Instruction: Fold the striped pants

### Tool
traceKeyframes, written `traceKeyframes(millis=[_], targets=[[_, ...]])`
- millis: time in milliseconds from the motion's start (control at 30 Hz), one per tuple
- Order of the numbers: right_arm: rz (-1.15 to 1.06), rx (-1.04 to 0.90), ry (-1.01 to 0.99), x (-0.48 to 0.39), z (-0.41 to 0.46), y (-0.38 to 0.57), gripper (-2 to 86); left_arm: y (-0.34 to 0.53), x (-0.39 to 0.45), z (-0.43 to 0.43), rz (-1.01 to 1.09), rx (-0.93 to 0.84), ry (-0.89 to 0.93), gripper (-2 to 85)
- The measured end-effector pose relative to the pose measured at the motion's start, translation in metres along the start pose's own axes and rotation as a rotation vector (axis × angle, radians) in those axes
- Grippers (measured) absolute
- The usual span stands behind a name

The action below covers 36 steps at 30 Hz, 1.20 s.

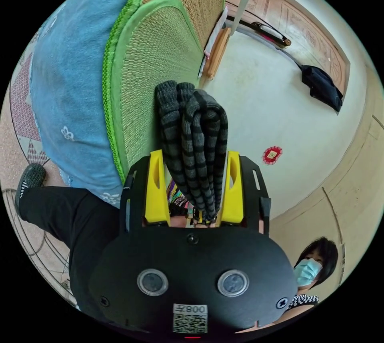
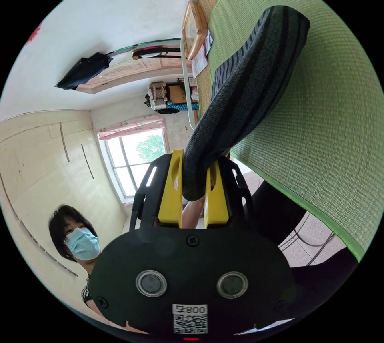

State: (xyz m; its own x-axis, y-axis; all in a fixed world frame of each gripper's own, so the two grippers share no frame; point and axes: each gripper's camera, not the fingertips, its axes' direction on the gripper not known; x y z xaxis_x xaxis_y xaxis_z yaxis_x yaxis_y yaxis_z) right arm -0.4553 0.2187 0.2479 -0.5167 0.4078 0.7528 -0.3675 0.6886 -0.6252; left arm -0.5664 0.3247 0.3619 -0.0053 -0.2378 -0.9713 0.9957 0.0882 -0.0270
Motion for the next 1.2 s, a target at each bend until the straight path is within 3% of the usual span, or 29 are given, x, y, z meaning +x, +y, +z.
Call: traceKeyframes(millis=[400,633,1200], targets=[[0.012,0.012,0.020,0.038,-0.023,-0.001,7.7,0.014,0.003,0.054,-0.007,-0.087,-0.070,14.2],[0.032,0.034,-0.010,0.078,-0.060,0.032,7.7,0.066,0.007,0.080,0.038,-0.168,-0.172,11.5],[-0.052,0.104,-0.042,0.116,-0.187,0.126,7.5,0.209,0.019,0.174,0.063,-0.202,-0.215,10.6]])
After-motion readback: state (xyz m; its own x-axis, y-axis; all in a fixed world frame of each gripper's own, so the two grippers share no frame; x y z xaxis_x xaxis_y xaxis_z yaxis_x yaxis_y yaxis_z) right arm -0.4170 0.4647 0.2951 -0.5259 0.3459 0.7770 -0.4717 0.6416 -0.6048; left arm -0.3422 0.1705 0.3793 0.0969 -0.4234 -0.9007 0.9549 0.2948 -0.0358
